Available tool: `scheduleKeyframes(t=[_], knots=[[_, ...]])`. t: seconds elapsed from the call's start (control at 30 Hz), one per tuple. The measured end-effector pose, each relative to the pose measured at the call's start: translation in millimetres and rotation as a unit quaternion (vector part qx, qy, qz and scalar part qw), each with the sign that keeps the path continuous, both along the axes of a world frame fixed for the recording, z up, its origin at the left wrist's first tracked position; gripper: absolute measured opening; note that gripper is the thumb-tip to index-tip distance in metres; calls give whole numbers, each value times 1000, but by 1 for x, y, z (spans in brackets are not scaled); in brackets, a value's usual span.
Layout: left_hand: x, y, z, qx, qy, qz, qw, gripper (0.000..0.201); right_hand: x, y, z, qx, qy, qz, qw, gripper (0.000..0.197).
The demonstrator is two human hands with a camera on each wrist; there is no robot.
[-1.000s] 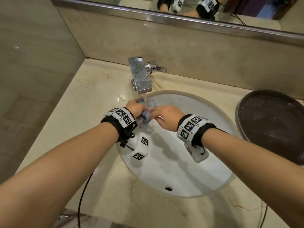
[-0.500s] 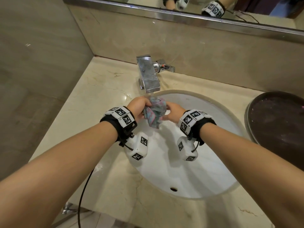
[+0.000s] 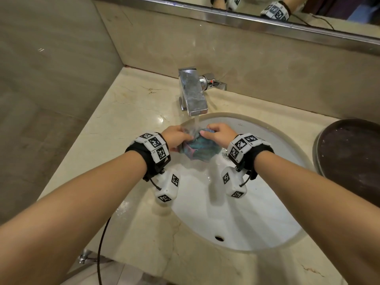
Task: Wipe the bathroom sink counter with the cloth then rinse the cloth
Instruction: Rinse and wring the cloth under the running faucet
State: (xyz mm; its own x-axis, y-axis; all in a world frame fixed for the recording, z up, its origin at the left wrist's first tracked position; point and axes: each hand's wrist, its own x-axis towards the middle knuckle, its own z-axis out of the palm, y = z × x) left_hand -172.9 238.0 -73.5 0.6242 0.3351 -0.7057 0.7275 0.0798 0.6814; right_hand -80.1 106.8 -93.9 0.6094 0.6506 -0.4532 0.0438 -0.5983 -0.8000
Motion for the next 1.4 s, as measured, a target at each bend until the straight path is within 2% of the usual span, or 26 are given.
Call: scheduleKeyframes(t=[0.1, 0.17, 0.3, 0.33, 0.43, 0.5, 0.57, 0.67, 0.8, 0.87, 0.93, 1.03, 1.13, 1.2, 1.27, 1.4], knots=[[2, 0, -2, 87, 17, -85, 992, 45, 0, 0, 1, 27, -1, 3, 1000, 37], [4, -1, 0, 115, -16, -114, 987, 51, -1, 3, 4, 42, 4, 2, 999, 33], [8, -5, 3, 134, -110, -138, 975, 47, -2, 10, 15, 48, 19, 10, 999, 10], [9, -5, 4, 141, -119, -147, 972, 42, -3, 11, 18, 52, 30, 10, 998, 9], [11, 0, 3, 194, -79, -184, 960, 32, -3, 12, 23, 43, 30, 25, 998, 14], [10, 5, 2, 245, -31, -198, 949, 31, -2, 11, 24, 10, 17, 49, 999, 22], [8, 9, 3, 273, -15, -204, 940, 22, 0, 9, 23, -52, -13, 84, 995, 24], [7, 12, 2, 242, -47, -204, 948, 29, 3, 5, 20, -141, -72, 154, 975, 32], [7, 8, 12, 200, -92, -159, 963, 30, 6, 1, 17, -222, -171, 228, 932, 33], [7, 7, 14, 184, -97, -134, 969, 30, 8, -2, 13, -242, -180, 209, 930, 32], [6, 6, 12, 156, -97, -112, 976, 28, 8, -4, 8, -234, -157, 153, 947, 35], [4, 5, 11, 112, -97, -70, 986, 27, 7, -9, 3, -198, -93, 65, 974, 27], [4, 7, 10, 98, -102, -20, 990, 29, 7, -15, 0, -119, -9, -25, 993, 20], [3, 9, 9, 119, -96, -18, 988, 29, 8, -17, 1, -85, 19, -78, 993, 20], [1, 12, 5, 121, -84, -36, 988, 30, 10, -16, -1, -73, 16, -115, 991, 30], [-6, 12, 0, 121, -44, -75, 989, 30, 14, -12, -1, -90, 7, -122, 988, 38]])
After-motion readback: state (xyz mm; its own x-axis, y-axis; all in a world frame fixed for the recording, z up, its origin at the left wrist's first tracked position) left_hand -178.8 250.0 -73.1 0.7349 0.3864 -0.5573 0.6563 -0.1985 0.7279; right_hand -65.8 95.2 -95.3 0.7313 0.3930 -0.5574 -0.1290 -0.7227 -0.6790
